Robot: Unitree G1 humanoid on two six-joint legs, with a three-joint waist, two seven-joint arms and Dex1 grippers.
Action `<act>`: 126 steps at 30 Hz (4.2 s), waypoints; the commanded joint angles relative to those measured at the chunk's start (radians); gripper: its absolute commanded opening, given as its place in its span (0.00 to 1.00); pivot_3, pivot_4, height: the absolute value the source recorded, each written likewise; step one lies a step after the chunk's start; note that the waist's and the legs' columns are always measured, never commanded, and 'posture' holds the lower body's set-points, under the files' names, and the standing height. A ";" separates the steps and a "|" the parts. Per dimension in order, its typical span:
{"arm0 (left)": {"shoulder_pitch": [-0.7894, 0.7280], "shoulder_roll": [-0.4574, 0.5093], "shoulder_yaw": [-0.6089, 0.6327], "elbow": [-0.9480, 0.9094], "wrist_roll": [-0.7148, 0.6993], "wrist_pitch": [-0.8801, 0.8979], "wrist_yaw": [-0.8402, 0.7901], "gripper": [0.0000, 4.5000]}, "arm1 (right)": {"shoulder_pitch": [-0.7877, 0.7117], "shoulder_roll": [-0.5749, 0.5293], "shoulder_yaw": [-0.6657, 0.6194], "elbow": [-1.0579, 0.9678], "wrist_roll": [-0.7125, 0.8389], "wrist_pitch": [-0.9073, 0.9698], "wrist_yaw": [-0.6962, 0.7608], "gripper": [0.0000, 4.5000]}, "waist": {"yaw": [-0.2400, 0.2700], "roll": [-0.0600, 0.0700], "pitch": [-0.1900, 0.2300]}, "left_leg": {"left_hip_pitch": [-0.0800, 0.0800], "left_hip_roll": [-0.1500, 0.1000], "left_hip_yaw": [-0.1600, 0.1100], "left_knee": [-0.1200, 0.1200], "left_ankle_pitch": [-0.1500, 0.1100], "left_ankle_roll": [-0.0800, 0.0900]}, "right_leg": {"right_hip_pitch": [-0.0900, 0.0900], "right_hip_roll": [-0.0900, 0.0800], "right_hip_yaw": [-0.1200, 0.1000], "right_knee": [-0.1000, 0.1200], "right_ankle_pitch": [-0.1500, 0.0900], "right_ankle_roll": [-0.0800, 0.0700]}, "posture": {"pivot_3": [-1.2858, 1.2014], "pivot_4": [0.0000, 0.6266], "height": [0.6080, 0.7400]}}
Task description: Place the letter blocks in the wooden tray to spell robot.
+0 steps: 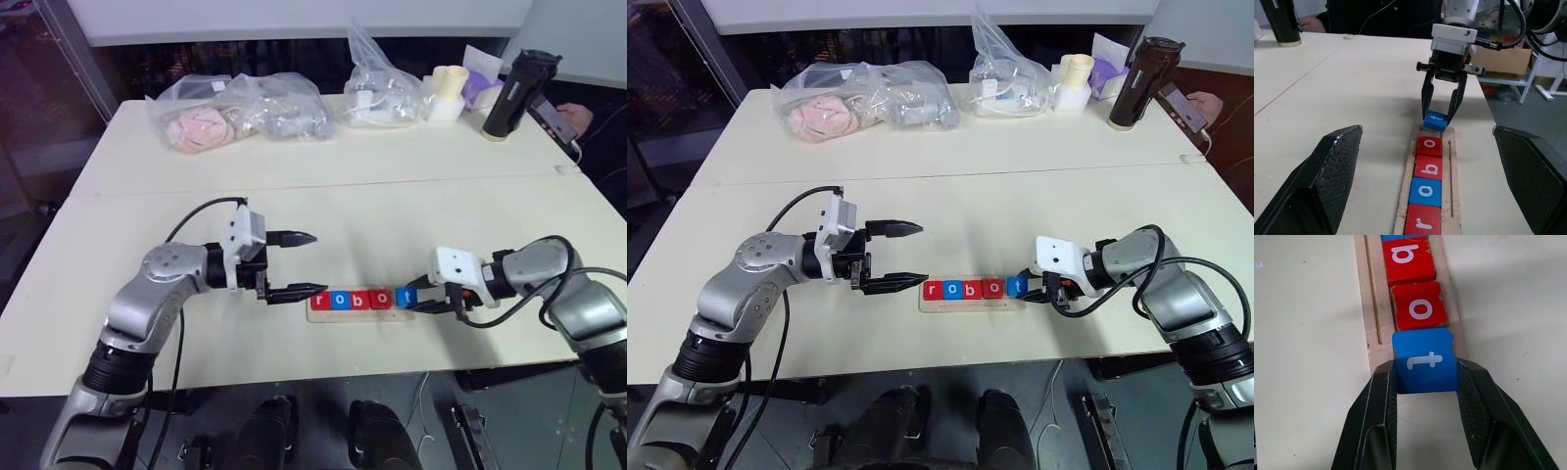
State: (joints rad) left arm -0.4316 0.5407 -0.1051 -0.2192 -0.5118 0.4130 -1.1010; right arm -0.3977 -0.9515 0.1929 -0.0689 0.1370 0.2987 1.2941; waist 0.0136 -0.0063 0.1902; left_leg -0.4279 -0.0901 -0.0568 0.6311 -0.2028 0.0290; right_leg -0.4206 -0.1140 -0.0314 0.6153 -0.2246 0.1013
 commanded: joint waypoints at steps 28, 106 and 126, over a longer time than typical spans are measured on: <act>0.028 0.005 0.019 -0.081 -0.020 0.011 0.043 1.00 | -0.096 0.050 0.068 0.035 -0.064 -0.019 0.027 0.25 | 0.000 0.000 0.000 | 0.000 0.000 0.000 0.000 0.000 0.000 | 0.000 0.000 0.000 0.000 0.000 0.000 | 0.52 0.24 0.98; 0.022 0.000 0.012 -0.062 -0.016 0.013 0.042 1.00 | -0.075 0.011 -0.041 0.052 -0.080 -0.008 -0.061 0.89 | -0.001 0.000 0.000 | 0.000 0.000 0.000 0.001 0.000 0.000 | 0.000 0.000 0.000 0.001 0.000 0.000 | 0.52 0.24 0.98; 0.033 0.007 0.015 -0.075 -0.017 0.029 0.052 1.00 | -0.077 0.048 -0.002 0.015 -0.091 0.001 -0.067 0.89 | -0.001 0.000 0.000 | 0.000 0.000 0.000 0.001 0.000 0.000 | 0.000 0.000 0.000 0.001 0.000 0.000 | 0.52 0.24 0.98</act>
State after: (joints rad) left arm -0.3989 0.5426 -0.1037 -0.2593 -0.5132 0.4364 -1.0572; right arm -0.4666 -0.8901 0.2075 -0.0198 0.0438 0.3000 1.2251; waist 0.0129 -0.0062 0.1901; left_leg -0.4278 -0.0903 -0.0567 0.6317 -0.2024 0.0290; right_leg -0.4206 -0.1136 -0.0314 0.6165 -0.2243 0.1017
